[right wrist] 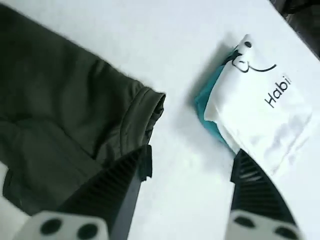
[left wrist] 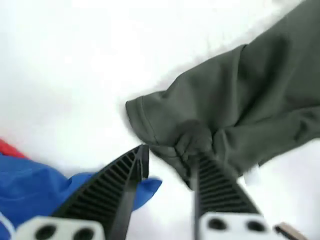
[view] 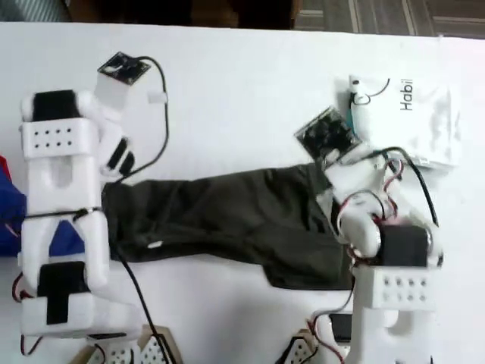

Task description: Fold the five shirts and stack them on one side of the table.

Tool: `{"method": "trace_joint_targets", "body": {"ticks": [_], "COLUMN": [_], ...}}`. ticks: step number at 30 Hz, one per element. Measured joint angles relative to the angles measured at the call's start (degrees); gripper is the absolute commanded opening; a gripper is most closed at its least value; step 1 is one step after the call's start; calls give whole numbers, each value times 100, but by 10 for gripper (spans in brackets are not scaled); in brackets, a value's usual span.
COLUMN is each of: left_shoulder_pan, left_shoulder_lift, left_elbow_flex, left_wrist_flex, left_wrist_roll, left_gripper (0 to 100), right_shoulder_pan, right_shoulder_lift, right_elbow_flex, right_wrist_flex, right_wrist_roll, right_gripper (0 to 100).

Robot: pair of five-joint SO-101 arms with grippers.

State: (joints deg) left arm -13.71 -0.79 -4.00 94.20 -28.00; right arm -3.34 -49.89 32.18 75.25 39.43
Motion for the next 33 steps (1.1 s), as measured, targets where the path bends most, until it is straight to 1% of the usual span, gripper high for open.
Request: {"method": "trace_joint_targets", "body": {"ticks": [3,7,13,15,18,22,24,26,31,33], "left_shoulder_pan": [193,237,246,246,229,237,237,237,88,-70], "left_shoulder_lift": [642,1530,2330,2462,2567,2602,2602,2602,2602,2602], "left_elbow_flex": [149,149,-35,-53,-53,-70,-70,-70,-70,-70], "left_wrist_flex": [-448,-695,-721,-721,-774,-782,-782,-782,-905,-932], "left_wrist_roll": [123,185,211,211,211,211,211,211,193,193], "left_gripper": [81,141,142,142,142,142,142,142,142,142], "right_shoulder_pan": [-281,-510,-431,-360,-316,-316,-325,-325,-316,-308], "right_shoulder_lift": [870,2233,4035,4501,5055,5591,5820,6031,6462,6532], "right_elbow_flex": [88,-149,-1134,-1424,-1688,-1785,-1793,-1793,-1793,-1793], "right_wrist_flex": [-475,-826,-870,-791,-651,-642,-747,-897,-1310,-1530], "right_wrist_roll": [-202,-448,-510,-510,-510,-510,-510,-510,-510,-510], "right_gripper": [256,257,262,289,329,319,296,245,5,40]}}
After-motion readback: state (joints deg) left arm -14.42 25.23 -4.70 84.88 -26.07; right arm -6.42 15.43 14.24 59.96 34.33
